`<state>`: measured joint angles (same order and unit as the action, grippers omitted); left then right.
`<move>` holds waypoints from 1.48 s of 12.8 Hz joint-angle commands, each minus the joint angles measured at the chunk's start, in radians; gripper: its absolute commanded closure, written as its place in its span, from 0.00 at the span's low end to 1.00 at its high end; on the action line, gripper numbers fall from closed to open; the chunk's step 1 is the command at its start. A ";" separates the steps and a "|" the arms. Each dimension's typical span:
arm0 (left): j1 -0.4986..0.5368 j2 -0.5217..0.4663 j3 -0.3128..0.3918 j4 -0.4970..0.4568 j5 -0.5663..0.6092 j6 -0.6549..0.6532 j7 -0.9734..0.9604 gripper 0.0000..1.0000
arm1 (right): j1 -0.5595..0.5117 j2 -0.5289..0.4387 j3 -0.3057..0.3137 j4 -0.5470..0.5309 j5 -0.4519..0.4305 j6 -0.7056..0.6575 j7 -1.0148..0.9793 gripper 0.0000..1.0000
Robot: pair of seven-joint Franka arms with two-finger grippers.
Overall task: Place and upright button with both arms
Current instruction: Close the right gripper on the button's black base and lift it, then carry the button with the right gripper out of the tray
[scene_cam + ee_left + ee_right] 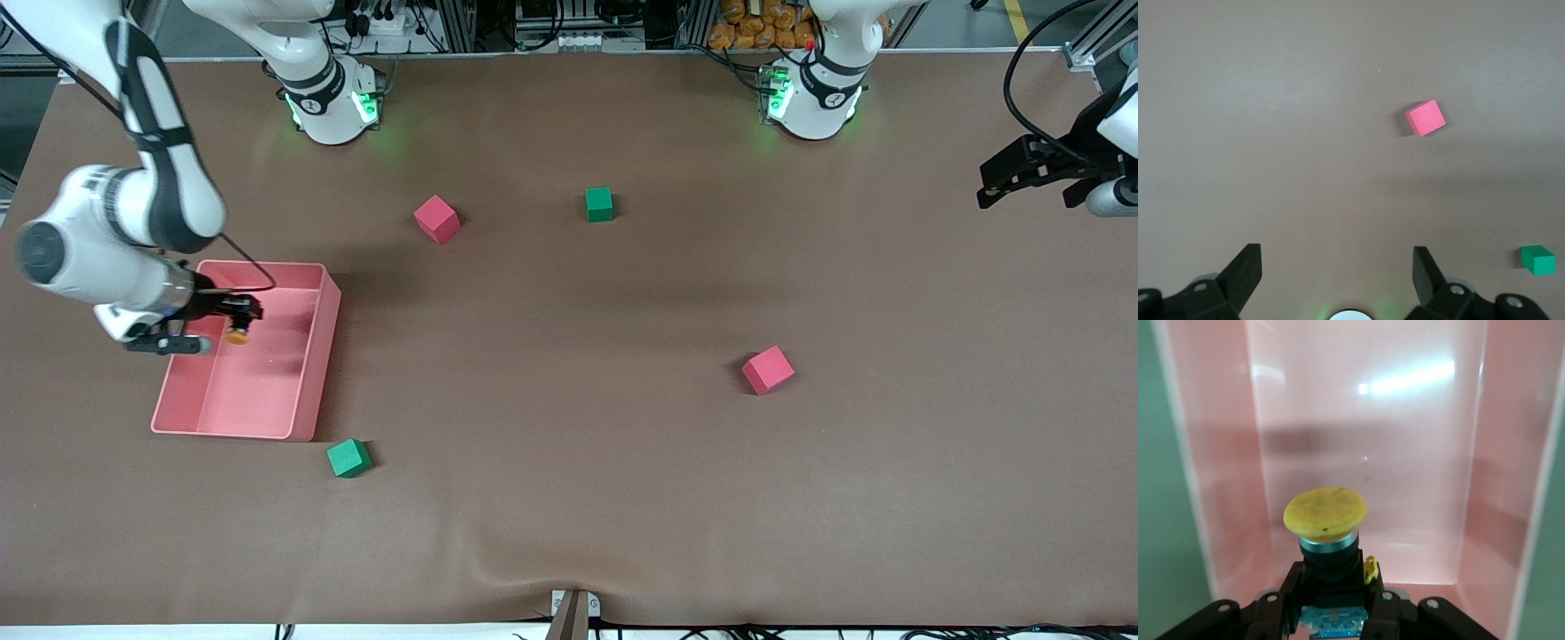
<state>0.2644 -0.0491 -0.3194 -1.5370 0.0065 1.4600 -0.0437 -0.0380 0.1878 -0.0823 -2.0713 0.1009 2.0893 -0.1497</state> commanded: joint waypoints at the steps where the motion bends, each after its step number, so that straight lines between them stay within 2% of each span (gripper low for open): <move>1: 0.007 0.005 -0.009 0.012 0.000 0.002 -0.011 0.00 | 0.021 0.016 0.015 0.164 -0.021 -0.122 -0.046 0.91; 6: 0.007 0.005 -0.007 0.008 0.000 -0.003 -0.010 0.00 | 0.222 0.022 0.015 0.316 -0.020 -0.166 -0.064 0.91; 9: 0.006 -0.001 -0.009 0.003 0.000 -0.006 -0.005 0.00 | 0.390 0.057 0.015 0.348 -0.013 -0.163 0.080 0.90; 12: 0.006 -0.002 -0.009 0.001 0.000 -0.007 -0.004 0.00 | 0.579 0.172 0.015 0.453 -0.007 -0.157 0.369 0.90; 14: 0.004 0.002 -0.009 0.003 0.000 -0.006 -0.007 0.00 | 0.674 0.280 0.016 0.563 -0.009 -0.153 0.537 0.89; 17: 0.002 0.000 -0.009 0.004 0.000 -0.006 -0.010 0.00 | 0.771 0.425 0.016 0.695 -0.012 -0.124 0.593 0.89; 19: 0.002 -0.002 -0.009 0.005 0.000 -0.006 -0.007 0.00 | 0.817 0.496 0.015 0.723 -0.012 -0.019 0.622 0.89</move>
<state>0.2621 -0.0473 -0.3209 -1.5402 0.0065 1.4596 -0.0437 0.7460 0.5924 -0.0526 -1.4410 0.0942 2.0269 0.4387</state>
